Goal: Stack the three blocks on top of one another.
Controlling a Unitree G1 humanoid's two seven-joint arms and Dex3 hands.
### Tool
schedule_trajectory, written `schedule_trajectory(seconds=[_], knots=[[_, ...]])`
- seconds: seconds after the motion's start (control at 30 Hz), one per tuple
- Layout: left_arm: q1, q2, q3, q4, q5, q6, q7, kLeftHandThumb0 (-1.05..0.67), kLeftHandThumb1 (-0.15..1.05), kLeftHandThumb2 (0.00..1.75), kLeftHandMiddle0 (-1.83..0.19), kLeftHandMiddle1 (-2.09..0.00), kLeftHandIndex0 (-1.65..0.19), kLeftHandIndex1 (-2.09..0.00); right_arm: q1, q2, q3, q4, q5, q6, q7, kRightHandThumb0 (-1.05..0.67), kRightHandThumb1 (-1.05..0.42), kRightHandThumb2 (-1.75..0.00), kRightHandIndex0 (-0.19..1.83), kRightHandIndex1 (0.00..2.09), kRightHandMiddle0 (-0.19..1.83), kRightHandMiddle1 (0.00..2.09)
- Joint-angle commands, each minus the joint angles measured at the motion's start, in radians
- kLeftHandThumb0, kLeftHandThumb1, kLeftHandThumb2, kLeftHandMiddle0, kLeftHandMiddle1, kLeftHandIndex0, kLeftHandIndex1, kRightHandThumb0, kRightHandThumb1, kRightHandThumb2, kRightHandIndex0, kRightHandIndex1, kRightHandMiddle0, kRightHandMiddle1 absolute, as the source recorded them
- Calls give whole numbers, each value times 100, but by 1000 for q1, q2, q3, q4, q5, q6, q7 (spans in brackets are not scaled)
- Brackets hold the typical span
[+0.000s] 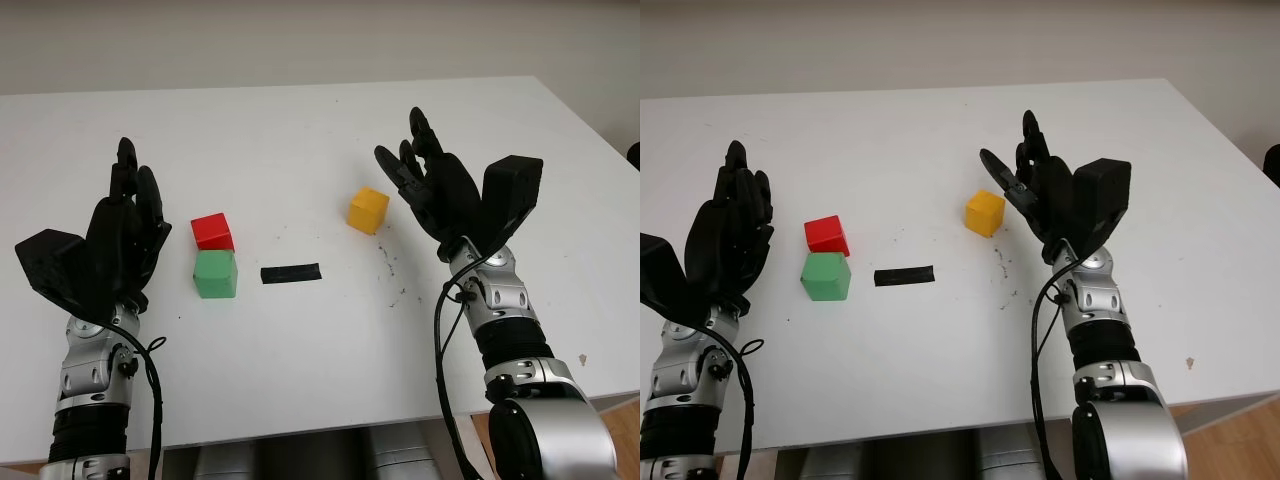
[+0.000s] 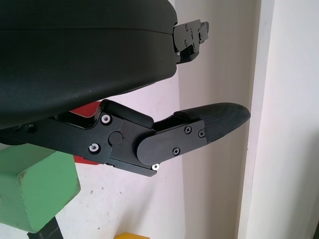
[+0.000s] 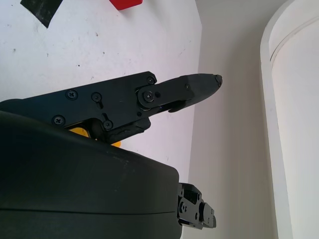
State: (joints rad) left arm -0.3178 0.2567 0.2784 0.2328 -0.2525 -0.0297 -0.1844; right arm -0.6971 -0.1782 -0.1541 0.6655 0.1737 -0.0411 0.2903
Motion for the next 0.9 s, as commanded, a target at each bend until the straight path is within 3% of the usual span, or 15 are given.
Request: schedule_trajectory(seconds=[0.0,0.23,0.4,0.53,0.6,0.67,0.77,0.87], knots=[[-11,3,-4,-21,-1,4,-3,-74,105,70,19,0,19,0,-17,3,3,-3,0,-9,3,-63,-105,-14,-19,0,-19,0],[-14,12,-9,-3,14,3,-4,-74,105,67,19,0,19,0,-18,17,6,3,2,-7,3,-60,-105,-17,-19,0,-19,0],[-16,51,6,-46,38,2,9,-69,105,59,16,-2,19,0,-11,18,13,-12,-5,-3,6,-59,-105,-19,-19,0,-19,0],[-54,181,7,-76,145,-17,12,-60,105,43,-10,-15,-2,-11,-3,10,14,-32,0,-8,22,-62,-105,-21,-19,0,-19,0],[-97,252,5,-65,177,-1,-7,-53,103,20,-23,-22,-12,-19,1,6,12,-49,4,2,26,-64,-105,-23,-19,0,-19,0],[-146,332,-17,-32,223,-9,-47,-35,91,6,-36,-28,-28,-31,6,2,7,-68,18,19,44,-62,-105,-37,-19,0,-19,0],[-222,451,-83,53,326,-100,-123,-15,75,3,-48,-26,-42,-39,14,-5,5,-87,26,34,56,-62,-105,-56,-19,0,-19,0],[-293,551,-181,155,487,-245,-137,-18,69,5,-50,-17,-50,-30,15,-4,0,-92,29,38,53,-63,-105,-62,-19,0,-19,0]])
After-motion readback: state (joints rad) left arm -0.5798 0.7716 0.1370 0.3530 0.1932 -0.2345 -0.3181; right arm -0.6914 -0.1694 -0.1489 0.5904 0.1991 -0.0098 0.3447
